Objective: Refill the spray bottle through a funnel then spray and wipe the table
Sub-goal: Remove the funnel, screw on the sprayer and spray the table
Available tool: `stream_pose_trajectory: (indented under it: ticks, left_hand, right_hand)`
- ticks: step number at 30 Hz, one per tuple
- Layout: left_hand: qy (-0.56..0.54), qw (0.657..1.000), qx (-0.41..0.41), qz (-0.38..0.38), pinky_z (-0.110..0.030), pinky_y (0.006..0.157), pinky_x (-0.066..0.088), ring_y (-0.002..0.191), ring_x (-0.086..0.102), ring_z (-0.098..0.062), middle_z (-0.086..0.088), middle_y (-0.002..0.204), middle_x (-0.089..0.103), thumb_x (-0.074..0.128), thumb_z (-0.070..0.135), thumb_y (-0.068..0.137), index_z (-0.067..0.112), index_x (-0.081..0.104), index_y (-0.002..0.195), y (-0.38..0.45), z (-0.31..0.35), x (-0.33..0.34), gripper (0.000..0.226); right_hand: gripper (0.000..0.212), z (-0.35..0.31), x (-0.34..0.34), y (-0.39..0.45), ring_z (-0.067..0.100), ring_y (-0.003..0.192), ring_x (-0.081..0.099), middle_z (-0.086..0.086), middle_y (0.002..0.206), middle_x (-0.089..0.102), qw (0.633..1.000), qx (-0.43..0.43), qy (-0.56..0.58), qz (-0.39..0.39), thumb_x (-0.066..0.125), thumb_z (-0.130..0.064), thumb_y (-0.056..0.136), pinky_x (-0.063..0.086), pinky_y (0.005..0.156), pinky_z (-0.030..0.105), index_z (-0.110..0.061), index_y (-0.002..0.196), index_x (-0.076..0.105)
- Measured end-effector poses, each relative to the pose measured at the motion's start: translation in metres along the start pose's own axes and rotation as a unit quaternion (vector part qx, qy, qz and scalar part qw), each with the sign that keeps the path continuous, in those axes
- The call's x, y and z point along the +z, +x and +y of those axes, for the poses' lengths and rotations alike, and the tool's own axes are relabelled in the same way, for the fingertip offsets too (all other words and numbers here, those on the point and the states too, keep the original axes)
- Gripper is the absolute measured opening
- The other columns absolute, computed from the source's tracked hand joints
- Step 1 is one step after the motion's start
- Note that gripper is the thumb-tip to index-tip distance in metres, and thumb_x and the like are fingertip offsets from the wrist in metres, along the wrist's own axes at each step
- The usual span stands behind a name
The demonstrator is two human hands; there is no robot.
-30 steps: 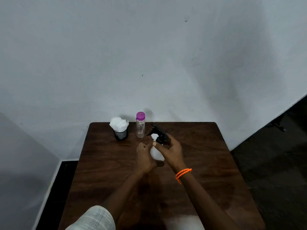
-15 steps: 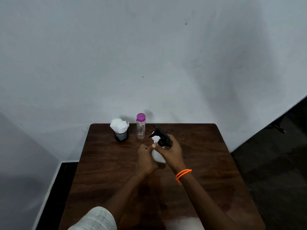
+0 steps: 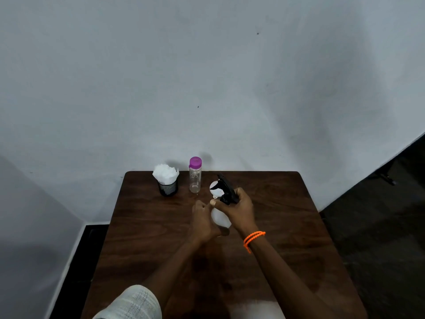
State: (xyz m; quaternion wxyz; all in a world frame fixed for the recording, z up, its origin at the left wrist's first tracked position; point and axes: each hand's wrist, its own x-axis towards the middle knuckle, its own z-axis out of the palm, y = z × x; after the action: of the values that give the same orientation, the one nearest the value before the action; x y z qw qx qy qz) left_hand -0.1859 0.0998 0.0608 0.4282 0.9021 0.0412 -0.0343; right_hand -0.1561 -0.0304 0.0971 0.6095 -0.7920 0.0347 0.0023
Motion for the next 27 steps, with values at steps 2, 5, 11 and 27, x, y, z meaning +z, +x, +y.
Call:
stream_pose_trajectory:
  ticks: [2, 5, 11, 27]
  left_hand:
    - [-0.011, 1.000, -0.001, 0.007, -0.023, 0.073, 0.040, 0.105, 0.044, -0.016, 0.000, 0.108, 0.042, 0.075, 0.060, 0.038, 0.024, 0.061, 0.119, 0.000, -0.001, 0.001, 0.089]
    - [-0.016, 1.000, -0.001, 0.014, -0.022, 0.076, 0.040, 0.107, 0.046, -0.015, 0.000, 0.115, 0.051, 0.078, 0.060, 0.039, 0.029, 0.061, 0.126, 0.001, -0.005, 0.002, 0.093]
    - [-0.001, 1.000, -0.012, -0.003, -0.029, 0.081, 0.045, 0.107, 0.044, -0.018, -0.002, 0.111, 0.048, 0.077, 0.062, 0.039, 0.032, 0.056, 0.132, 0.000, -0.006, 0.001, 0.100]
    - [-0.009, 1.000, -0.011, -0.006, -0.033, 0.085, 0.048, 0.106, 0.046, -0.020, -0.002, 0.108, 0.045, 0.075, 0.063, 0.038, 0.023, 0.059, 0.124, -0.010, -0.007, -0.009, 0.096]
  right_hand:
    - [0.038, -0.001, -0.003, 0.001, 0.011, 0.078, 0.066, 0.001, 0.085, 0.072, 0.999, -0.005, 0.026, -0.038, 0.095, -0.027, 0.065, 0.055, 0.070, 0.032, -0.018, 0.087, 0.065]
    - [0.030, -0.007, -0.009, -0.001, 0.011, 0.088, 0.069, 0.005, 0.101, 0.077, 0.994, -0.002, 0.068, -0.089, 0.084, -0.008, 0.081, 0.053, 0.069, 0.023, -0.012, 0.109, 0.073]
    - [0.021, -0.009, -0.006, -0.003, 0.005, 0.073, 0.067, 0.000, 0.083, 0.075, 0.996, 0.040, 0.073, -0.041, 0.089, -0.012, 0.076, 0.051, 0.064, 0.021, -0.008, 0.090, 0.073]
    - [0.026, -0.007, -0.003, -0.004, 0.010, 0.087, 0.069, 0.003, 0.101, 0.075, 0.994, 0.049, 0.059, -0.080, 0.082, -0.016, 0.084, 0.052, 0.066, 0.020, -0.011, 0.108, 0.075]
